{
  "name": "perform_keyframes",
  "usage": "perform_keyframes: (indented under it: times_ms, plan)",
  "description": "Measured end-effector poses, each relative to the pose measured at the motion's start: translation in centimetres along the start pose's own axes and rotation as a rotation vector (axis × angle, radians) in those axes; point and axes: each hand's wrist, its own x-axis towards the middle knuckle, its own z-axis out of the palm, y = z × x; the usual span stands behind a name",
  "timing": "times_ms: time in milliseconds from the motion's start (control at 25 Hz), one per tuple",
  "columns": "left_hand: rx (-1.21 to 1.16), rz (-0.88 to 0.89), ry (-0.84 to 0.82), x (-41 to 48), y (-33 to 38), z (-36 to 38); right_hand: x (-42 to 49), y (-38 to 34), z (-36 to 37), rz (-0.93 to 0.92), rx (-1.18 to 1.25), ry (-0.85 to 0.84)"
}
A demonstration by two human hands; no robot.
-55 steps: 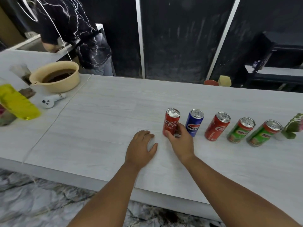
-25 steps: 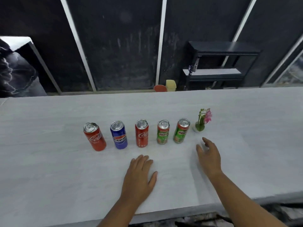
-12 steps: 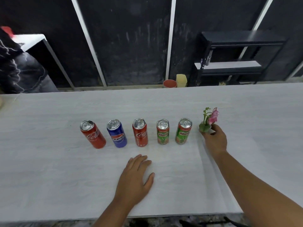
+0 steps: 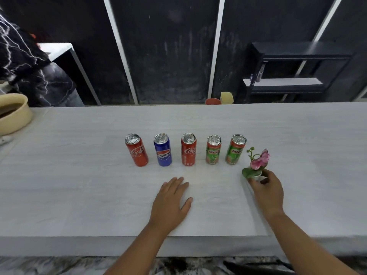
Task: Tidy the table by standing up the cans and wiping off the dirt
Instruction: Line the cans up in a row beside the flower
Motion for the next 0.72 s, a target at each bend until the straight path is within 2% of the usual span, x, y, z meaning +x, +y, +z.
perform_keyframes:
  times_ms: [240,520,720]
  plan:
    - [0.035,-0.083,0.053,-3.7,-6.0,-2.6,-6.3,-1.7,3.7,-0.073,-0.01,-0.053]
    - [0.034,-0.096,0.006,-4.1,-6.0,-2.9,-11.0,-6.8,11.4,-0.171,-0.003,-0.165]
    - [0.036,-0.104,0.002,-4.1,-6.2,-2.8,-11.9,-8.3,14.4,-0.227,-0.104,-0.15]
